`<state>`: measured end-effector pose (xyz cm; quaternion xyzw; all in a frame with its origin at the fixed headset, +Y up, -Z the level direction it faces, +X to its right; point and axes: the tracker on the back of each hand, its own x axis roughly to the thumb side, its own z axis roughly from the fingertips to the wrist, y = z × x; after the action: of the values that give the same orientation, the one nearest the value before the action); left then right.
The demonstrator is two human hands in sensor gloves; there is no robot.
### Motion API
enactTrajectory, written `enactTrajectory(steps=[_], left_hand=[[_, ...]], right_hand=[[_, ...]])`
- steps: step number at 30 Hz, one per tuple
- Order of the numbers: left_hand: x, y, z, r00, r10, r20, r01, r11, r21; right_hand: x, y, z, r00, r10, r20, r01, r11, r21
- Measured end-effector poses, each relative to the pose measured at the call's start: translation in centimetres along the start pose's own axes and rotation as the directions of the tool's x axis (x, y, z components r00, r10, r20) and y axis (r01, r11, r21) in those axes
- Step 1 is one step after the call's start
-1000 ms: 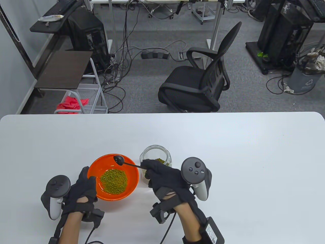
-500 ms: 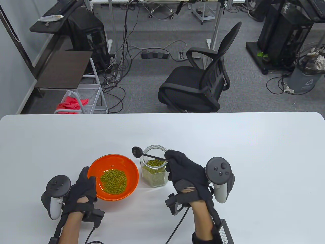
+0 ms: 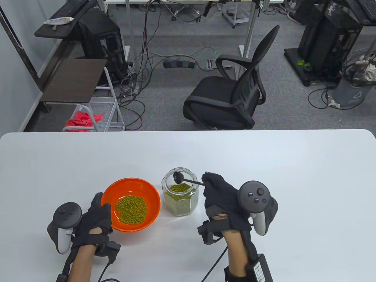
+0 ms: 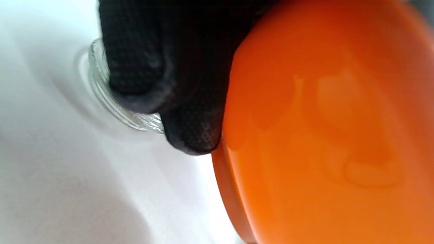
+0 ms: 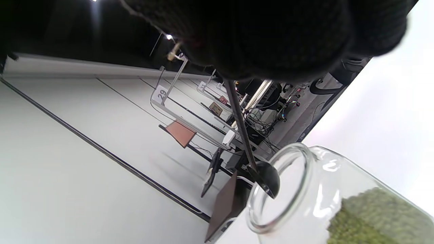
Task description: Portion mung beans with measuring scoop (Bowl in hand)
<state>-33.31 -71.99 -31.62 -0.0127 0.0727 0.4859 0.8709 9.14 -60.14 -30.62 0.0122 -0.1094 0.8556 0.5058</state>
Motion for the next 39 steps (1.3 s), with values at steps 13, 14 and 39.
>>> enactTrajectory(steps=[13, 14, 39], left_hand=[[0.0, 0.1, 0.0, 1.000, 0.004, 0.003, -0.004, 1.000, -0.001], [0.0, 0.1, 0.0, 1.000, 0.005, 0.004, -0.005, 1.000, 0.000], [0.0, 0.3, 0.1, 1.000, 0.016, 0.006, -0.016, 1.000, -0.001]], right_hand=[[-0.1, 4.2, -1.2, 0.973, 0.229, 0.003, -0.229, 0.973, 0.040], [-0.1, 4.3, -1.3, 0.972, 0.234, 0.002, -0.234, 0.971, 0.039], [1.2, 9.5, -3.9, 0.852, 0.523, 0.033, -0.523, 0.843, 0.123]])
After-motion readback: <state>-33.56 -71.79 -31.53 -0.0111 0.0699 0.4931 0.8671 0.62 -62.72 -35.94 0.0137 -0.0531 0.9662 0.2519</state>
